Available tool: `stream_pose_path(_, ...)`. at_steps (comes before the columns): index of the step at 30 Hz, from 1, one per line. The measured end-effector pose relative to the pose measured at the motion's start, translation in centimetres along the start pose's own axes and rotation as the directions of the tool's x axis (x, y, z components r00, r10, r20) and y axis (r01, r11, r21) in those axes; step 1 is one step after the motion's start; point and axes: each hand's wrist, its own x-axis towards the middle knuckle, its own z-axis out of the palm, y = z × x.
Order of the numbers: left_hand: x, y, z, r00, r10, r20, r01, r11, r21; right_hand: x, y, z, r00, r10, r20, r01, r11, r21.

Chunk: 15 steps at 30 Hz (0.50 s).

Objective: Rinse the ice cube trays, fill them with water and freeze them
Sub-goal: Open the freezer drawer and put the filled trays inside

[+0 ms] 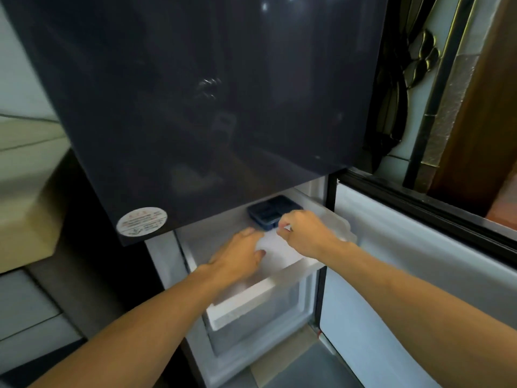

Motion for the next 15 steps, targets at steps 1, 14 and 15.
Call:
stream_pose_path(1,-1.6,-0.4,-0.6,1.0,0.004,-0.028,-0.003,1.0,0.009,-0.8,-1.5,-0.5,0.999,-0.025,-0.023,0.025,1.0,0.013)
stream_pose_path(14,-25.4,-9.3,-16.8,0.863,-0.033,-0.503,-0.038,0.991,-0.131,-9.1,-29.2,-6.0,0.727,-0.511,-0.458,0.619,0.777,0.116)
stream_pose_path(15,-27.0,-10.2,-18.2,0.836,-0.036,-0.548,-0.043,0.991,-0.129,-8.7,-31.6,-6.4,0.709,-0.512,-0.485,0.639,0.757,0.136)
